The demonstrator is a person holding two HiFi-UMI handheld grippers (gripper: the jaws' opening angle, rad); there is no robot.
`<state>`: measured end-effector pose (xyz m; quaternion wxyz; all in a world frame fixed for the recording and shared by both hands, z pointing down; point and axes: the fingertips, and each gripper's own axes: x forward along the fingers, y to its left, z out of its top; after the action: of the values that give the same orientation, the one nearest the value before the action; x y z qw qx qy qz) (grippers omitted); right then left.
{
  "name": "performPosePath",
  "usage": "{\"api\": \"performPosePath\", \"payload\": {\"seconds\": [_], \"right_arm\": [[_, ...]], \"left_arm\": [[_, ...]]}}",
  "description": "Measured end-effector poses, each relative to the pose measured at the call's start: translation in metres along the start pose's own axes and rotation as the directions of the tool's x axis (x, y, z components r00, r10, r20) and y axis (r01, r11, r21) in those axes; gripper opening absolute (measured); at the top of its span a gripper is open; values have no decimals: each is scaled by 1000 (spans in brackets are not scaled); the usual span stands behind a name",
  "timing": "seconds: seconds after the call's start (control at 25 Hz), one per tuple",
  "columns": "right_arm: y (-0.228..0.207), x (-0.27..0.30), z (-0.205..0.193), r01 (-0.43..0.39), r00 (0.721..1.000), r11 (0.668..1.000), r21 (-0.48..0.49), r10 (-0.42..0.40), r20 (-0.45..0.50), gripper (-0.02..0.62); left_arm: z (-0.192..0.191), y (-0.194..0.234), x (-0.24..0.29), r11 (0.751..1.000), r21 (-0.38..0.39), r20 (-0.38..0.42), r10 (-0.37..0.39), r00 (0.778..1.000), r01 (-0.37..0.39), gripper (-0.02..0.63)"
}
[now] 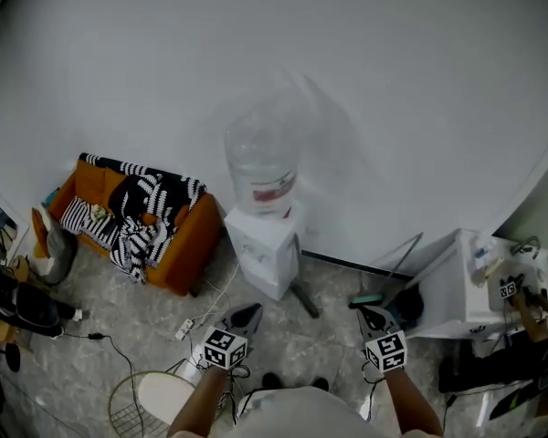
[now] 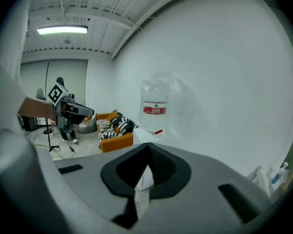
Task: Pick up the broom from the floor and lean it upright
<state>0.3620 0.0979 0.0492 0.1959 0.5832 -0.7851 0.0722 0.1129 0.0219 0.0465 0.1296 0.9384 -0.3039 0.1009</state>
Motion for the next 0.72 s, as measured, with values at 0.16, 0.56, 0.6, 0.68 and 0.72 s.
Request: {"api": "performPosePath", "payload": {"seconds": [0.16, 0.56, 0.6, 0.68, 0.72], "right_arm": [[-7, -10, 10, -14, 999, 1000, -2, 14, 40, -2], [-5, -27, 12, -47, 996, 998, 28, 45, 78, -2], [-5, -27, 11, -51, 996, 998, 28, 49, 78, -2], [-5, -26, 8, -59, 995, 998, 26, 57, 77, -2], [-6, -27, 8, -62, 995, 998, 26, 60, 76, -2]], "left_arm": [[7, -14, 0, 1000, 1, 19, 19, 1000, -19, 12], [8, -42, -6, 999, 1, 29, 54, 998, -54, 12], [6, -43, -6, 998, 0, 26, 56, 998, -56, 12], [3, -46, -3, 998, -5, 22, 58, 998, -58, 12], [2, -47, -2, 998, -7, 23, 59, 998, -59, 12]]}}
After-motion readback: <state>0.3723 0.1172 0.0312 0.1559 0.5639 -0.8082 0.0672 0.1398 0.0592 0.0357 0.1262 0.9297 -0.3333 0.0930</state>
